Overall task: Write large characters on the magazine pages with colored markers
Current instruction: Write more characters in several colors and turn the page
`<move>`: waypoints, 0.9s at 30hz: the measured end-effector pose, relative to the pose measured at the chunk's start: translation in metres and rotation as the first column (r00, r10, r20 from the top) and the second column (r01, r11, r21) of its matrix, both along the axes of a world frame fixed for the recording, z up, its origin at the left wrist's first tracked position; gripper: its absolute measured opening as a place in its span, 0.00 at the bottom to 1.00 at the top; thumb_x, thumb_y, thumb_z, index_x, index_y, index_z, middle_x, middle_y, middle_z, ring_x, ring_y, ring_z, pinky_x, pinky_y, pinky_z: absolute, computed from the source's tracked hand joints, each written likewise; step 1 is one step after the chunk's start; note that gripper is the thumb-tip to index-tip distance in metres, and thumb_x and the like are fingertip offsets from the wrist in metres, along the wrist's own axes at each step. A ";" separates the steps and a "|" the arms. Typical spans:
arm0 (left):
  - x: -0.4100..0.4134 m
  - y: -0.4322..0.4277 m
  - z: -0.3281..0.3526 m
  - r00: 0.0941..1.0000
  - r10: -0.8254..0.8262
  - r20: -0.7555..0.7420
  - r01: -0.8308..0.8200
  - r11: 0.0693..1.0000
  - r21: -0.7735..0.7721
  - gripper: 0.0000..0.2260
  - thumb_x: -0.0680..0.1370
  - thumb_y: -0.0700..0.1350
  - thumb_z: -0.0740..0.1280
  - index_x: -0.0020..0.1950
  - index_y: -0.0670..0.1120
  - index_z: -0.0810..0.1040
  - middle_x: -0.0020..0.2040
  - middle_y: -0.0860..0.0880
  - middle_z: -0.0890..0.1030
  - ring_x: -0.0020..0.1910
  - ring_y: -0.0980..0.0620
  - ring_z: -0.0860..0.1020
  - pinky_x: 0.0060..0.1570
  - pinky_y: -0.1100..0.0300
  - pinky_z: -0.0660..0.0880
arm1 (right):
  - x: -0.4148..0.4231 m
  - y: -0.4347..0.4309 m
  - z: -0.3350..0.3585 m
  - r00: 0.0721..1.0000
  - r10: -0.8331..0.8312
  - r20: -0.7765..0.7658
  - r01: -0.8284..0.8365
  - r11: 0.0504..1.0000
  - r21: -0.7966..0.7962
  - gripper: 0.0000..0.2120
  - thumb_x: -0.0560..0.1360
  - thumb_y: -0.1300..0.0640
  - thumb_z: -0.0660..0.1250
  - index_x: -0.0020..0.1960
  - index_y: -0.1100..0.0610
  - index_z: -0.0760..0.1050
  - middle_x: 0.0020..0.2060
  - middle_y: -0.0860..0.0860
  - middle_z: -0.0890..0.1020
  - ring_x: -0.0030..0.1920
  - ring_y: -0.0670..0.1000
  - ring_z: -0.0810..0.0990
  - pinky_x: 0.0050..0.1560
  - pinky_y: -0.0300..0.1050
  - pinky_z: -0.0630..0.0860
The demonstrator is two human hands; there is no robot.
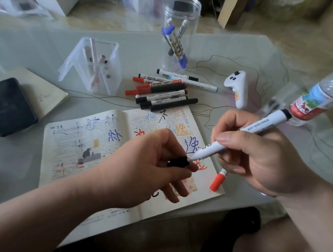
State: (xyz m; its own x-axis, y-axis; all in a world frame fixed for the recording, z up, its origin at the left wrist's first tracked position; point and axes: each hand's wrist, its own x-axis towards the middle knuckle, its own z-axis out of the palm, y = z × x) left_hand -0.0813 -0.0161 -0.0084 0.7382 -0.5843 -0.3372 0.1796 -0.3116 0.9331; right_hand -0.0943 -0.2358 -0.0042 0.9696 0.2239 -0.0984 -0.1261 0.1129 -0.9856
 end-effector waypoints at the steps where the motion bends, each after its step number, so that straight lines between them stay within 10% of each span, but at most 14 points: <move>1: 0.000 0.001 0.000 1.000 -0.006 0.004 0.006 1.000 0.006 0.09 0.77 0.38 0.72 0.50 0.42 0.71 0.47 0.43 0.87 0.40 0.39 0.86 0.43 0.36 0.82 | 0.000 0.000 -0.001 1.000 0.008 0.002 -0.008 1.000 -0.017 0.06 0.67 0.55 0.69 0.37 0.57 0.76 0.30 0.70 0.62 0.26 0.67 0.54 0.24 0.39 0.58; 7: 0.002 0.005 0.002 0.988 0.034 0.148 -0.037 0.999 0.018 0.05 0.75 0.48 0.72 0.48 0.49 0.80 0.36 0.51 0.84 0.30 0.51 0.81 0.37 0.53 0.80 | 0.001 -0.001 -0.001 0.998 0.050 0.046 -0.047 0.997 -0.066 0.07 0.69 0.54 0.74 0.41 0.57 0.79 0.29 0.57 0.78 0.26 0.55 0.72 0.25 0.40 0.68; 13: 0.008 0.011 -0.002 0.982 0.187 -0.035 -0.189 0.946 -0.265 0.10 0.78 0.51 0.70 0.44 0.45 0.81 0.29 0.53 0.72 0.27 0.54 0.68 0.30 0.62 0.69 | 0.003 0.009 0.002 0.999 0.011 0.053 -0.009 0.999 -0.045 0.15 0.66 0.46 0.81 0.47 0.53 0.83 0.38 0.62 0.85 0.35 0.78 0.75 0.31 0.49 0.73; 19: 0.016 0.014 -0.005 0.956 0.197 -0.218 -0.270 0.881 -0.389 0.07 0.76 0.45 0.71 0.40 0.43 0.81 0.30 0.48 0.67 0.28 0.53 0.61 0.28 0.63 0.66 | 0.015 0.004 0.015 0.996 0.091 0.013 -0.092 0.996 0.002 0.22 0.65 0.43 0.80 0.53 0.55 0.85 0.36 0.54 0.84 0.33 0.53 0.78 0.27 0.39 0.69; 27: 0.025 0.030 0.004 0.920 0.208 -0.332 -0.294 0.926 -0.236 0.07 0.75 0.43 0.67 0.44 0.39 0.77 0.28 0.46 0.60 0.26 0.51 0.54 0.26 0.62 0.53 | 0.000 0.017 0.017 0.903 0.272 0.332 -0.036 0.820 -0.572 0.06 0.73 0.51 0.75 0.48 0.50 0.83 0.34 0.49 0.83 0.30 0.53 0.81 0.26 0.50 0.79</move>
